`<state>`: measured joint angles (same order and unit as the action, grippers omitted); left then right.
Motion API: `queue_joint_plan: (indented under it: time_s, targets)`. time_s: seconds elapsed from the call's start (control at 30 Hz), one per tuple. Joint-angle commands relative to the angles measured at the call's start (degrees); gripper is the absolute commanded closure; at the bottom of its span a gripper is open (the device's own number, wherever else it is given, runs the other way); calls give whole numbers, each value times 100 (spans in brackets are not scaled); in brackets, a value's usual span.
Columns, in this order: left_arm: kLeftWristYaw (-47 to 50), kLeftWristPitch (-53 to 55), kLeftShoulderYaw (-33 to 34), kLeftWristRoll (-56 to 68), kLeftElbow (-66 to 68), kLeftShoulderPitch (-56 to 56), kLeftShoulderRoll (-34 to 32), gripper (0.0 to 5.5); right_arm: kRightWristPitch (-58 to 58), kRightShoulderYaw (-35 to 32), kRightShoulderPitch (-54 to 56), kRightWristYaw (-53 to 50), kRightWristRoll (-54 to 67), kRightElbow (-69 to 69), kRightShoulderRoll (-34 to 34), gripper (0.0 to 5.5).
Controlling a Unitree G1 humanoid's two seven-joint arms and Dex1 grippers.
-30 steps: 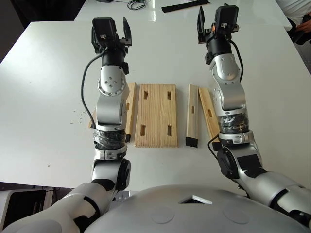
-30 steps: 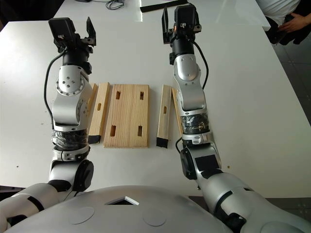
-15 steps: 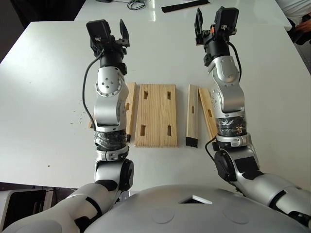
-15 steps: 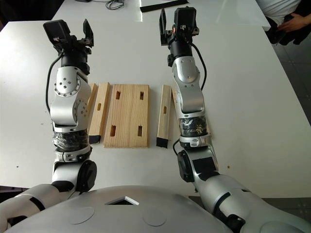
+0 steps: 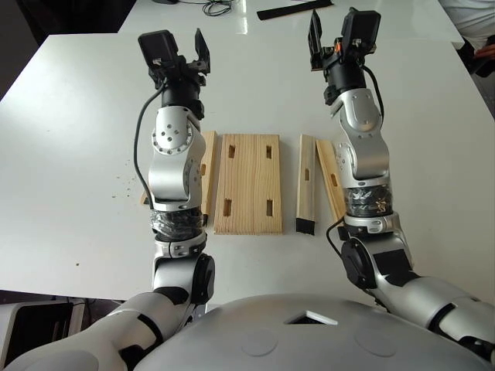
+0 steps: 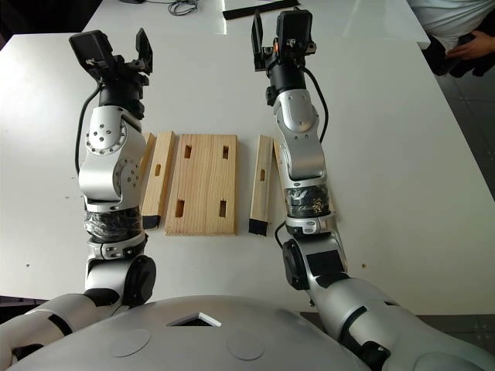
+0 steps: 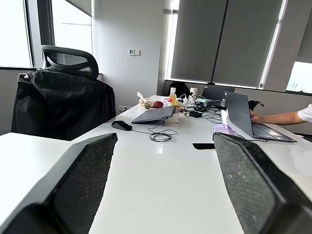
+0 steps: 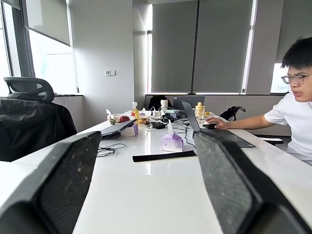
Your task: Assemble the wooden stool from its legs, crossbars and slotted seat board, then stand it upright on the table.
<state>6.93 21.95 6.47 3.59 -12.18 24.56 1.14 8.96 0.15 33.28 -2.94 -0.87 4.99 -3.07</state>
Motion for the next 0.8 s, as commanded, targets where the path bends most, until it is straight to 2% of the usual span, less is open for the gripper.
queue_joint_plan:
  time_s: [0.03, 0.23, 0.37, 0.5, 0.67, 0.8]
  targets:
    - [-190, 312, -2, 152, -187, -29, -120, 185, -3, 141, -47, 19, -107, -189, 19, 202]
    - [-661, 758, 266, 499, -486, -271, -563, 185, 103, 107, -529, -108, -254, -513, 116, 202]
    - [-1259, 796, 491, 757, -512, -447, -1138, 185, 61, 38, -366, -142, -313, -447, 247, 202]
    - [-2292, 975, 1047, 1353, -224, -730, -1999, 185, 86, -107, -305, -269, -330, -396, 321, 202]
    - [-3289, 1059, 1687, 1513, 515, -1539, -3226, 185, 134, -113, -590, -520, -399, -657, 236, 202]
    - [-4120, 1025, 1683, 1562, 497, -2457, -3834, 185, 200, -158, -958, -729, -466, -961, 142, 202]
